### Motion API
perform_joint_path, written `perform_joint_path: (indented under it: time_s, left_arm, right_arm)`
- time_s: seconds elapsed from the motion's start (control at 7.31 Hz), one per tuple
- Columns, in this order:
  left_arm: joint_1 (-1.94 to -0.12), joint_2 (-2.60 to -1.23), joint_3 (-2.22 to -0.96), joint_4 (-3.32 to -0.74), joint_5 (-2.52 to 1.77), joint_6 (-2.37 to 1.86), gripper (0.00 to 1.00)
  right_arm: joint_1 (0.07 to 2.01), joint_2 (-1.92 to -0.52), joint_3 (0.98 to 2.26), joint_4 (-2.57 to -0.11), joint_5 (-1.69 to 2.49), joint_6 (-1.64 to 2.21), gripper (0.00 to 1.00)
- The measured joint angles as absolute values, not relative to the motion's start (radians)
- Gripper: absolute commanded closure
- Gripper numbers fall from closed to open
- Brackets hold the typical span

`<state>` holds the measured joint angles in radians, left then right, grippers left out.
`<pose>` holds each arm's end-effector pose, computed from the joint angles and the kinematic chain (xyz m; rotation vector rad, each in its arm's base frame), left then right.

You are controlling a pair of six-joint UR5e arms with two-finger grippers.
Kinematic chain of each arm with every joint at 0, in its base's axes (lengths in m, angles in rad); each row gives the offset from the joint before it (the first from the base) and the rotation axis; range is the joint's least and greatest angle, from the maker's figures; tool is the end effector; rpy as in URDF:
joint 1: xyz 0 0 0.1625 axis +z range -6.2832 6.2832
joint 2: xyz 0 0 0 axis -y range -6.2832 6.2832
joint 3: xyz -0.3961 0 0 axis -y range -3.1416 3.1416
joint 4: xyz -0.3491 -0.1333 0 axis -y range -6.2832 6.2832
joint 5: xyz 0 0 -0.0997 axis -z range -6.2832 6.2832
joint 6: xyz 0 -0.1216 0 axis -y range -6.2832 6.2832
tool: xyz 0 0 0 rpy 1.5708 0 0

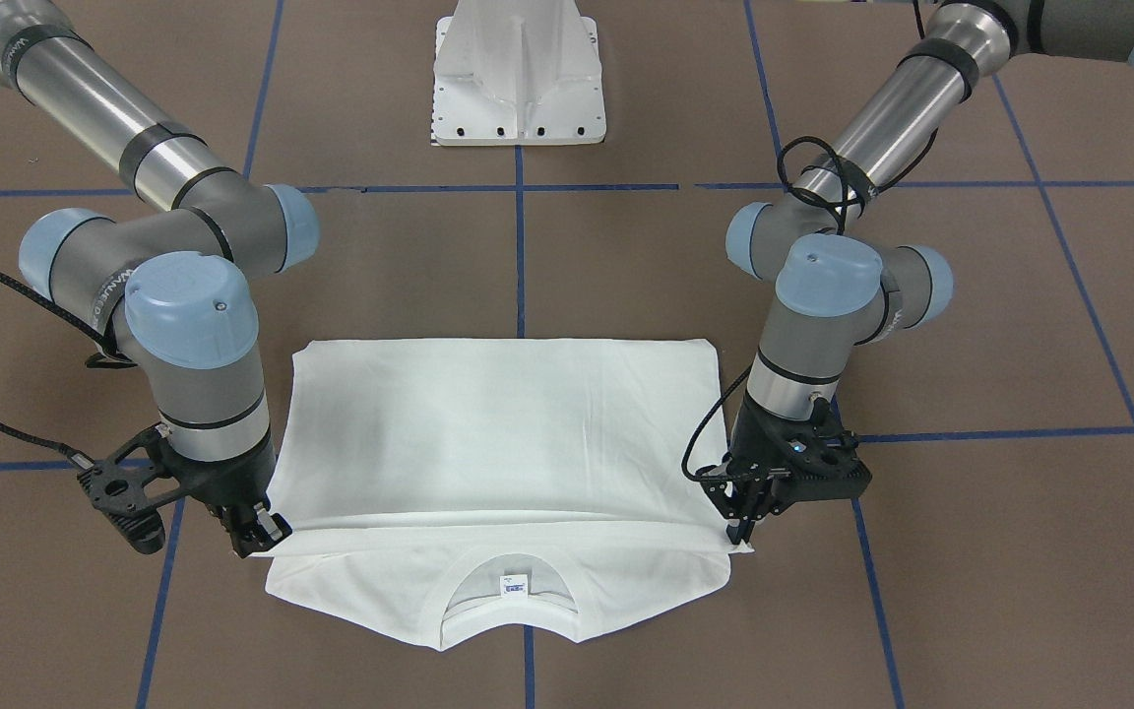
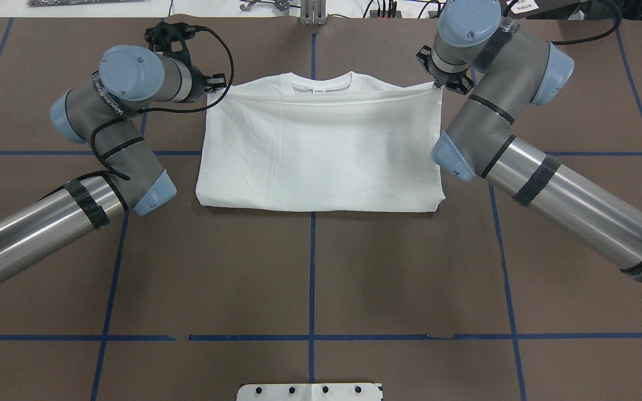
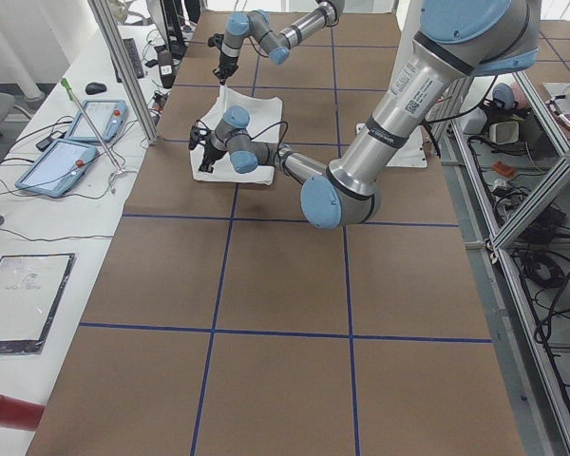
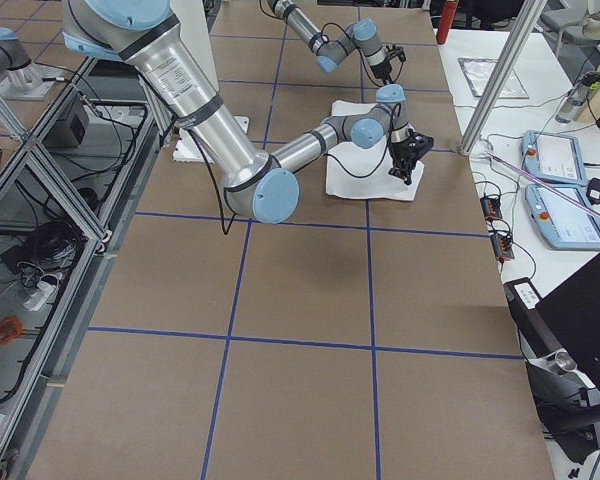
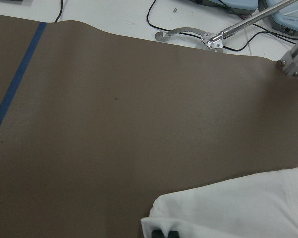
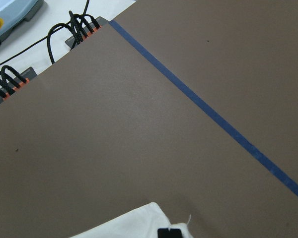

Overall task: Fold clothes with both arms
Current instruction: 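Lay the hem down near the collar and open both grippers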

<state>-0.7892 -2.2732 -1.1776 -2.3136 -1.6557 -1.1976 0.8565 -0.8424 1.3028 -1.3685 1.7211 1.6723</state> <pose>0.4362 -0.6141 0.3321 0.5155 0.9257 -0.3320 -0.3906 -0.6262 0.3364 0.1129 -0.6908 0.8704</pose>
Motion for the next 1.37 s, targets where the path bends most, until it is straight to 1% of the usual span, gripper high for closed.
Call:
perform_joint_path:
  time_s: [0.14, 0.27, 0.41, 0.55, 0.82, 1.23, 1.37]
  left_arm:
    - [-0.789, -2.278, -1.173, -2.318, -1.656, -1.198, 0.97]
    - [-0.789, -2.28, -1.168, -2.32, -1.656, -1.198, 0.96]
    - [-0.789, -2.282, -1.161, -2.321, -1.656, -1.198, 0.93]
    - [-0.79, -2.282, -1.157, -2.322, -1.655, -1.198, 0.8]
    - [-0.794, -2.281, -1.155, -2.322, -1.656, -1.202, 0.79]
    - [-0.815, -2.282, -1.159, -2.328, -1.66, -1.208, 0.78]
    - [-0.827, -2.282, -1.166, -2.333, -1.669, -1.206, 0.71]
  right_arm:
    - [0.856, -0.843, 1.299, -1.368, 1.723, 1.673, 1.0]
    - [0.854, -0.843, 1.297, -1.367, 1.724, 1.673, 0.7]
    - [0.854, -0.842, 1.296, -1.367, 1.724, 1.674, 0.52]
    - [0.854, -0.841, 1.295, -1.367, 1.725, 1.674, 0.39]
    - [0.856, -0.841, 1.295, -1.364, 1.727, 1.674, 0.41]
    - [0.86, -0.847, 1.312, -1.361, 1.728, 1.679, 0.39]
    - [0.843, -0.876, 1.362, -1.361, 1.728, 1.687, 0.36]
